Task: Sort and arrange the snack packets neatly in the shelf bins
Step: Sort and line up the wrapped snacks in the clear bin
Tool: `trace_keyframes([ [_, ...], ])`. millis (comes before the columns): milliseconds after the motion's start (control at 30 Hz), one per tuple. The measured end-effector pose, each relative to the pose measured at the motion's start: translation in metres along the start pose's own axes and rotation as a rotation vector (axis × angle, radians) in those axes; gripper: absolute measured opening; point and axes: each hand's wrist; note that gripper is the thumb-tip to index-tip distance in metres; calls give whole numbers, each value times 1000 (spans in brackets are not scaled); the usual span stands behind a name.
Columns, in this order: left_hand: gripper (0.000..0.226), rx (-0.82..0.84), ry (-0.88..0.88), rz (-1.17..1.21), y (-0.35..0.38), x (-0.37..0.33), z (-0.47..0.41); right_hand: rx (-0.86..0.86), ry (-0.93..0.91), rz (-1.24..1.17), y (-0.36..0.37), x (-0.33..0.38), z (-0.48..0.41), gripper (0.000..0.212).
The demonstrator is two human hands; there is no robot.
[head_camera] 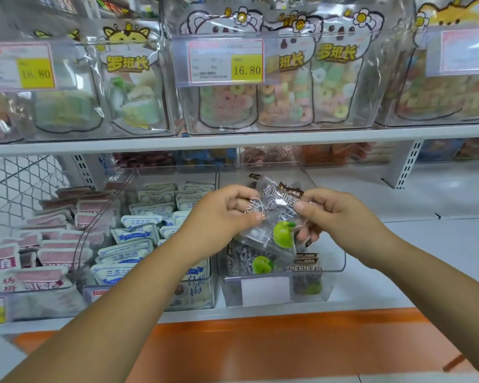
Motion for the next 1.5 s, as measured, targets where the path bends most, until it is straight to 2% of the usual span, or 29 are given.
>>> trace_keyframes([
  [200, 39, 32, 46, 14, -3, -1, 8, 62, -40, 47, 5, 4, -1, 10],
  [367, 27, -159, 109, 100, -29, -2, 10, 157, 8, -14, 18, 12, -11, 29],
  [433, 26, -230, 88, 162, -49, 1, 11, 208, 54, 112, 21, 9, -18, 24],
  [533, 29, -293, 48, 170, -70, 9, 17, 399, 50, 517, 36, 1, -26, 21],
  [600, 30, -312, 25, 165, -77, 14, 22, 489, 76, 607, 52, -5, -33, 37],
  [700, 26, -332, 16, 166, -86, 16, 27, 542, 134, 656, 73, -8, -42, 81],
  [767, 25, -338, 9, 159, -89, 17, 29, 558, 137, 655, 80, -8, -47, 92],
  [833, 26, -334, 2, 154, -89, 17, 29, 572, 138, 639, 81, -7, -49, 93],
  [1000, 25, -283, 3, 151, -80, 16, 27, 493, 154, 544, 81, -13, -43, 75],
  [1167, 27, -284, 37, 173, -72, 11, 23, 279, 240, 224, 41, -9, -40, 59],
  [1267, 24, -241, 59, 150, -61, 9, 21, 239, 247, 56, 16, -3, -32, 56],
  [1500, 23, -228, 52, 22, -36, 12, 10, -34, 148, -32, -9, 0, -16, 39],
])
Point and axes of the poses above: each hand's wrist, its own z-axis away from the middle knuckle, its own y-axis out of the palm, x = y × z, and after that the axes turned 7 degrees about z, right-handed
